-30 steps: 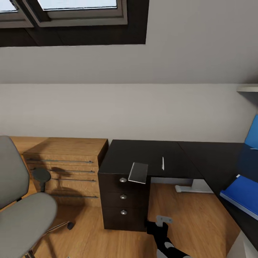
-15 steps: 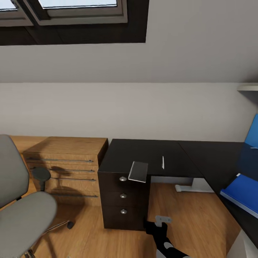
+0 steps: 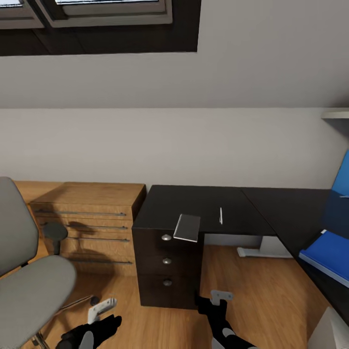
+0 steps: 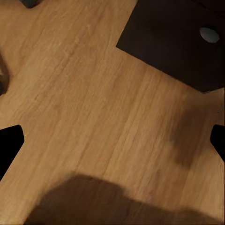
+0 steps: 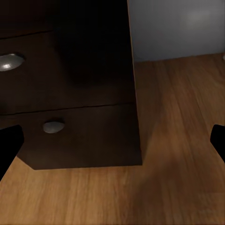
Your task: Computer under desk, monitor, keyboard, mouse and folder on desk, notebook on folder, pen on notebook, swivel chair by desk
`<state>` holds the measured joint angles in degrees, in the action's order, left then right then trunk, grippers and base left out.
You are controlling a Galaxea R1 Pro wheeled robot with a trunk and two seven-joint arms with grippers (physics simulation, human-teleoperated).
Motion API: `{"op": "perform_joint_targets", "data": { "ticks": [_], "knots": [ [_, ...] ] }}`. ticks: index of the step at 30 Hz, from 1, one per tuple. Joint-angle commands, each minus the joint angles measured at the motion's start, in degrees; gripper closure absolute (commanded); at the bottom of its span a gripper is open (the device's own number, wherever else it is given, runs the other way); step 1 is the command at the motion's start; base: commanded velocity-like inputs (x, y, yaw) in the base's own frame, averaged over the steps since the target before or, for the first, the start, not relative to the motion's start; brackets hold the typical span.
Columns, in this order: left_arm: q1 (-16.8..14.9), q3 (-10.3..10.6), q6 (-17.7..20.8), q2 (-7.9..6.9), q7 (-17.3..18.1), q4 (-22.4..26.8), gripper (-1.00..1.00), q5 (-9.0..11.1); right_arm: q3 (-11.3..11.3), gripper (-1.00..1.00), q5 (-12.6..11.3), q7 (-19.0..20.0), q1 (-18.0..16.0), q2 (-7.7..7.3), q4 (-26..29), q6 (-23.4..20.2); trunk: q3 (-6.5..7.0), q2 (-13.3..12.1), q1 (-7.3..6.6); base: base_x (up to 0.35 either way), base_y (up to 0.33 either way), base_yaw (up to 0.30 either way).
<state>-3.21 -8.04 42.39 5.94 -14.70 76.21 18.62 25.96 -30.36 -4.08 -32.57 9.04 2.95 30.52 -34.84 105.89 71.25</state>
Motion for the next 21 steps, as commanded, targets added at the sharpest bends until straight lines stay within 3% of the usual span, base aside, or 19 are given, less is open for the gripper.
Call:
{"op": "perform_joint_targets", "data": {
  "ticks": [1, 7, 9, 21],
  "knots": [
    [-1.41, -0.06, 0.87, 0.15, -0.45, 0.12, -1.00, 0.60, 0.49, -1.00, -0.11, -0.46, -0.04, 0.03, 0.16, 0.13, -0.25, 0.45, 0.22, 0.000, 0.000, 0.000],
    [-5.50, -0.10, 5.00, 0.10, -0.63, -0.36, -1.00, 0.76, 0.35, -1.00, -0.21, -0.60, -0.11, 0.02, 4.58, 0.07, -1.33, 2.85, 1.54, 0.000, 0.000, 0.000],
    [-6.12, -0.13, 5.82, 0.12, -0.63, -3.90, -1.00, 0.65, 0.41, -1.00, -0.37, -0.64, -0.12, 0.01, 6.98, 0.05, -1.51, 3.25, 1.76, 0.000, 0.000, 0.000],
    [-6.27, -0.27, 4.14, 0.04, -0.27, -5.20, -1.00, 0.55, 0.09, -1.00, -0.13, -0.72, -0.18, -0.29, 10.21, 0.07, -1.51, 3.25, 1.76, 0.000, 0.000, 0.000]
  ]
}}
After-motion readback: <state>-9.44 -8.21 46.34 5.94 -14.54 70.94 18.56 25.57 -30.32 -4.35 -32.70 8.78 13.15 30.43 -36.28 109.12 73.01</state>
